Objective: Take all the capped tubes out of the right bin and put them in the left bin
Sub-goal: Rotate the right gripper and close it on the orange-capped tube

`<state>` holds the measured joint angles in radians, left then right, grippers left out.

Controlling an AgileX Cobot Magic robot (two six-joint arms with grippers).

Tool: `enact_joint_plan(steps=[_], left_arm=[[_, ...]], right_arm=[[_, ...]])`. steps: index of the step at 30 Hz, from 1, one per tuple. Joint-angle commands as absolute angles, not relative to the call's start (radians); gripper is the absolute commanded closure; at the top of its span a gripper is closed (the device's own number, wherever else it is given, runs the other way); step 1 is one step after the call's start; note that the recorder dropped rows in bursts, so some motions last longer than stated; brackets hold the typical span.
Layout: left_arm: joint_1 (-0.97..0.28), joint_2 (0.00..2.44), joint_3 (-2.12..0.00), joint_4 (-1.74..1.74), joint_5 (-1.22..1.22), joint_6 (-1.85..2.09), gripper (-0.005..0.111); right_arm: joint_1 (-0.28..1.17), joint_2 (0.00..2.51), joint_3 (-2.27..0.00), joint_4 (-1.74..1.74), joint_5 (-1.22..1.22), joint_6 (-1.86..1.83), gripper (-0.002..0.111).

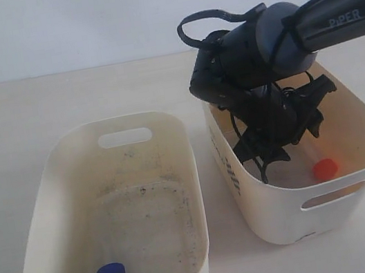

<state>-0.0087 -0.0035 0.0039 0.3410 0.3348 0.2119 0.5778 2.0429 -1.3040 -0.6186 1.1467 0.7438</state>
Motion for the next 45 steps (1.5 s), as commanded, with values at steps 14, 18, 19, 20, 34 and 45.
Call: enact_joint_plan(steps=[14, 18, 19, 20, 34, 45], left_arm=[[-0.010, 0.000, 0.000, 0.338, 0.330, 0.211, 0.103], [-0.010, 0.000, 0.000, 0.338, 0.330, 0.211, 0.103], [-0.010, 0.000, 0.000, 0.338, 0.330, 0.211, 0.103], [-0.010, 0.000, 0.000, 0.338, 0.330, 0.211, 0.103], [-0.010, 0.000, 0.000, 0.338, 0.330, 0.211, 0.103], [-0.010, 0.000, 0.000, 0.338, 0.330, 0.211, 0.103]], right_arm=[[0.578, 2.044, -1.299, -0.644, 1.131, 0.752, 0.054], [0.578, 2.085, -1.299, -0.646, 1.133, 0.752, 0.054], [0.578, 2.091, -1.299, -0.646, 1.131, 0.752, 0.054], [0.578, 2.101, -1.299, -0.649, 1.131, 0.754, 0.054], [0.576, 2.121, -1.299, -0.696, 1.187, 0.761, 0.054], [0.528, 2.143, -1.299, -0.649, 1.200, 0.783, 0.054]])
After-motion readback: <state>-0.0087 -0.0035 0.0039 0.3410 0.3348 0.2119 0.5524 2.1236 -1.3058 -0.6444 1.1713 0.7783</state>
